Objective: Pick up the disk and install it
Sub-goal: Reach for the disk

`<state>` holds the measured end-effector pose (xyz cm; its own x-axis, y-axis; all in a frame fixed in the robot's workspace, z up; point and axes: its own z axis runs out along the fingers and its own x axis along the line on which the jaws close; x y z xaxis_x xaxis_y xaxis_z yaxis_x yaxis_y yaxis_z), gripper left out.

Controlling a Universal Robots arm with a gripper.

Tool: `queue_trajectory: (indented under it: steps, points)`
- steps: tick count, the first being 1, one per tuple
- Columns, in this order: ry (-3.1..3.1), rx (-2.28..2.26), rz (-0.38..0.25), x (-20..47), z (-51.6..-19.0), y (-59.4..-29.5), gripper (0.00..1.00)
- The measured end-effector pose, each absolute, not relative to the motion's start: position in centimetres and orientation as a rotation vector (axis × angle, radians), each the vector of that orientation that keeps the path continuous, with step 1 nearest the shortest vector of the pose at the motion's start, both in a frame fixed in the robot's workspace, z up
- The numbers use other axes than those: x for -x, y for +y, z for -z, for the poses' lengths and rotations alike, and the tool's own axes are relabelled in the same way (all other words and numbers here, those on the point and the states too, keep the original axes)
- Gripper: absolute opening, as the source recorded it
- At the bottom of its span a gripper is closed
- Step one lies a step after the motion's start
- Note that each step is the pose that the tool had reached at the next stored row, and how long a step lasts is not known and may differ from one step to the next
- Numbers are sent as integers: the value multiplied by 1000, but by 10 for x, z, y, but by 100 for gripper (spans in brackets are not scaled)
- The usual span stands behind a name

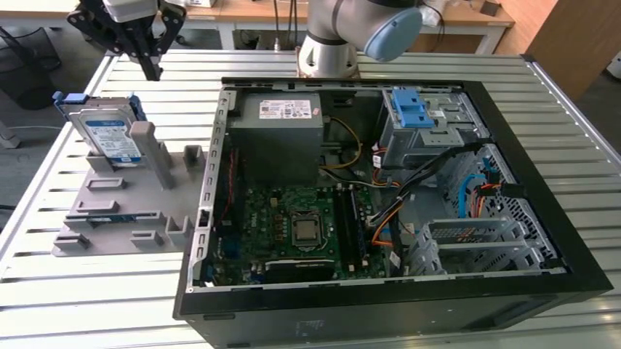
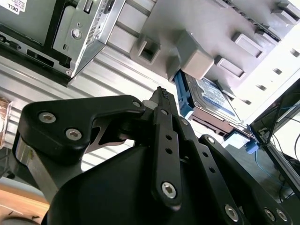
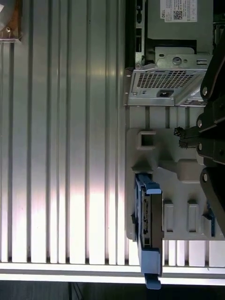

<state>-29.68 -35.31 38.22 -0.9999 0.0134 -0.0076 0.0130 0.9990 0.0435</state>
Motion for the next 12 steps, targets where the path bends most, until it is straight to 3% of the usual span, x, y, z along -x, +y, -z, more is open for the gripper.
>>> queue_trajectory:
  steps: [12]
  points:
    - [3140,37,-71,303,-381,-345,11]
